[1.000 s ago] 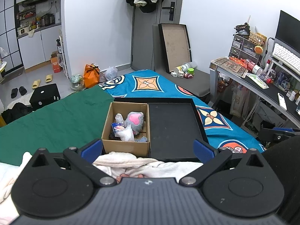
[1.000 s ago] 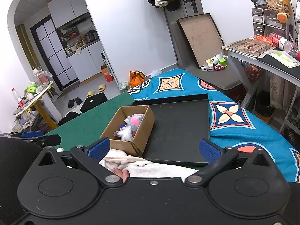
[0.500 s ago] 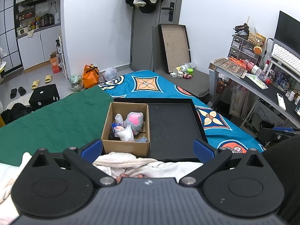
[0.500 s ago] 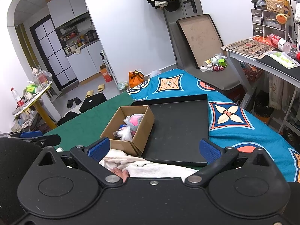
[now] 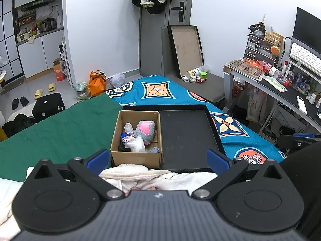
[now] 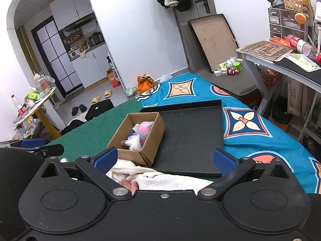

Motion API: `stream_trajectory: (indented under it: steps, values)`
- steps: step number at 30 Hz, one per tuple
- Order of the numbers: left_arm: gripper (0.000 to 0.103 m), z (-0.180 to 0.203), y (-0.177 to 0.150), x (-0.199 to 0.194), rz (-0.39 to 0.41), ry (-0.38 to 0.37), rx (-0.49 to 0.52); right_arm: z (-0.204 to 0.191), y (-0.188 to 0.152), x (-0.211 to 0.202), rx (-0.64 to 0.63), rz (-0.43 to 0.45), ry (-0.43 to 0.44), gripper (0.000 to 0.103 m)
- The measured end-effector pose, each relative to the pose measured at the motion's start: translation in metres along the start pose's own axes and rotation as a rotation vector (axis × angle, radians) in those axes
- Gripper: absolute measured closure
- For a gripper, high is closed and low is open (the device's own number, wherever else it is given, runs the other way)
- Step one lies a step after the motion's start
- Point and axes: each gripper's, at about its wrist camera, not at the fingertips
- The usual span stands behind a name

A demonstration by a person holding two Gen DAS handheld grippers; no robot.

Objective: Organize soft objects

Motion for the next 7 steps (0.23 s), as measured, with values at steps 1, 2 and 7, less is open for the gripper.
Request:
stream_trajectory:
  steps: [1, 2, 7]
  values:
    - [0.0, 0.0003, -0.0005, 0.0, -0.001, 0.0, -0.002, 0.0, 0.0001, 0.0, -0.002, 0.001, -0.001, 0.0]
    - [0.0, -0.0002, -0.0008, 0.0002, -0.001, -0.001, -0.004, 0.0001, 0.0001, 0.0, -0.003, 0.001, -0.002, 0.0]
    - [0.0, 0.0004, -0.0019, 0.0015, -0.01, 0.0, -0.011, 0.0005, 0.0, 0.0, -0.007, 0.003, -0.007, 0.0]
Point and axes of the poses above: each gripper's, at about its wrist camera, not at the fingertips, and x roughly the way its jaws point, z to its right, y to its top, and after that the axes turned 12 degrees about z, right-handed
